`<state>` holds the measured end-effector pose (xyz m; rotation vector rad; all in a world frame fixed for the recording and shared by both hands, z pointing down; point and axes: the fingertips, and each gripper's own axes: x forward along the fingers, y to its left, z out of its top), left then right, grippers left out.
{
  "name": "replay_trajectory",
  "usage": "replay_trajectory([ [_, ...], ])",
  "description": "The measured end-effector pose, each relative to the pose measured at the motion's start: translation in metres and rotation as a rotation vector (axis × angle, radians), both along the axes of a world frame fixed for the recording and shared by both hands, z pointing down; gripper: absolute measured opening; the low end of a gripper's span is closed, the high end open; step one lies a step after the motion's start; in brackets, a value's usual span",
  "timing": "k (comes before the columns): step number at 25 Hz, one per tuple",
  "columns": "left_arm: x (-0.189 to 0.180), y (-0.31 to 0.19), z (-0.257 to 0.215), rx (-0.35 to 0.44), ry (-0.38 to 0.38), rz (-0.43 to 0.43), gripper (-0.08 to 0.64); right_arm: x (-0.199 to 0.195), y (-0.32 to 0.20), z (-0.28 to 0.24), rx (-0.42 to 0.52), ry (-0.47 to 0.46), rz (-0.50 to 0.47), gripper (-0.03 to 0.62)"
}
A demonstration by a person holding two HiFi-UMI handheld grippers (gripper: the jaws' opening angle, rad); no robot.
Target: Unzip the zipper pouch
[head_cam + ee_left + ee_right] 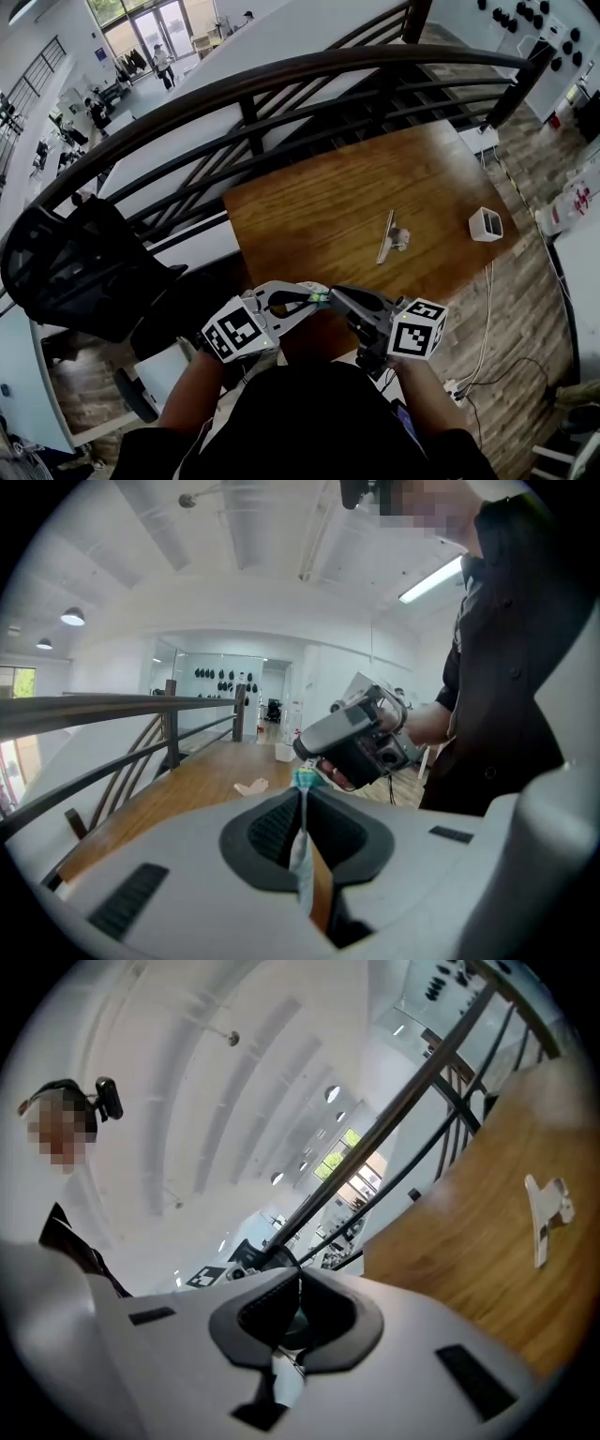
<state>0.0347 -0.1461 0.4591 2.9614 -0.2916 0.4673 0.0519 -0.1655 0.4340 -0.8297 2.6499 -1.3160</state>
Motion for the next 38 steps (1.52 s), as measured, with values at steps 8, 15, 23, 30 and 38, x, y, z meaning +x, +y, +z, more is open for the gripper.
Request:
replay_trajectory([
  [8, 0.001, -0.005, 0.0, 0.039, -0.019, -0.015, 0.023, 0.001, 0.0, 0.001, -0.069, -0.104, 0.003, 0.002],
  [15, 0.001, -0.008, 0.0, 0.03, -0.013, -0.026, 0.023, 0.002, 0.0, 0.001, -0.077, -0.118, 0.003, 0.015],
  [23, -0.002, -0.012, 0.003, 0.026, -0.019, -0.028, 0.023, -0.001, 0.004, 0.005, -0.103, -0.147, -0.033, 0.044],
  [30, 0.002, -0.01, 0.003, 0.027, -0.019, -0.017, 0.023, -0.001, 0.005, 0.01, -0.109, -0.121, -0.036, 0.014],
  [38, -0.001, -0.007, 0.003, 0.06, -0.043, -0.013, 0.021, -0.001, 0.008, 0.014, -0.096, -0.049, -0.044, 0.002],
])
